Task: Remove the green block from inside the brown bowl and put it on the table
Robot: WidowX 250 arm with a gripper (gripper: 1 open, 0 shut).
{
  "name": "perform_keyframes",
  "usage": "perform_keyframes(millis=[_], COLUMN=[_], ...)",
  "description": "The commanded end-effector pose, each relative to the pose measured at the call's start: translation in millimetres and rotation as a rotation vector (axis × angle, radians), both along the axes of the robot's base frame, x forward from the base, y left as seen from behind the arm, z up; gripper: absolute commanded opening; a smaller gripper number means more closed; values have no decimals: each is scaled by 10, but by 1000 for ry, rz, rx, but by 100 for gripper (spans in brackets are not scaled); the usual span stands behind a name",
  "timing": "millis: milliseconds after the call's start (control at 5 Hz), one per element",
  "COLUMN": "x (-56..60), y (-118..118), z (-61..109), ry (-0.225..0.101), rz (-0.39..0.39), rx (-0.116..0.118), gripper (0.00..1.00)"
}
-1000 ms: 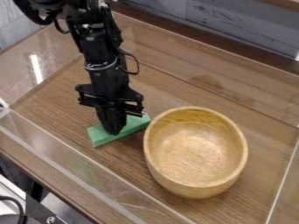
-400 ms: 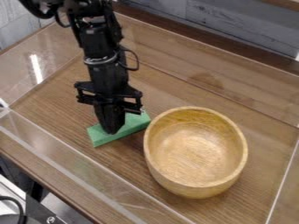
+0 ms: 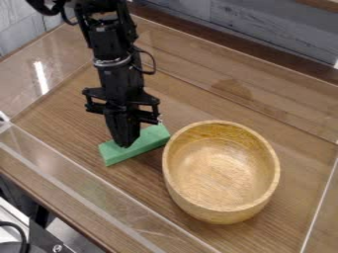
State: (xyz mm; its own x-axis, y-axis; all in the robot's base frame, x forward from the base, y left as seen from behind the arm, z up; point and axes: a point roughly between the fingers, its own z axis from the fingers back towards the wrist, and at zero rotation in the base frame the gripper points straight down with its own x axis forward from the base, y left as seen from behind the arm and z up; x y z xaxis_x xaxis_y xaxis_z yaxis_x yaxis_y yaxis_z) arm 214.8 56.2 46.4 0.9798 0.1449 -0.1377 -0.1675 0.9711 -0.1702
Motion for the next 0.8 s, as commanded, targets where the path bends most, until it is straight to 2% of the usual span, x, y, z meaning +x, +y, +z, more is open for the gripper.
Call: perform_keyframes(millis=[0, 600], x=[114, 168], y=[80, 127], z=[171, 212], ry=[-65, -70], rz=[1, -7], rx=[22, 15], gripper=[0, 0])
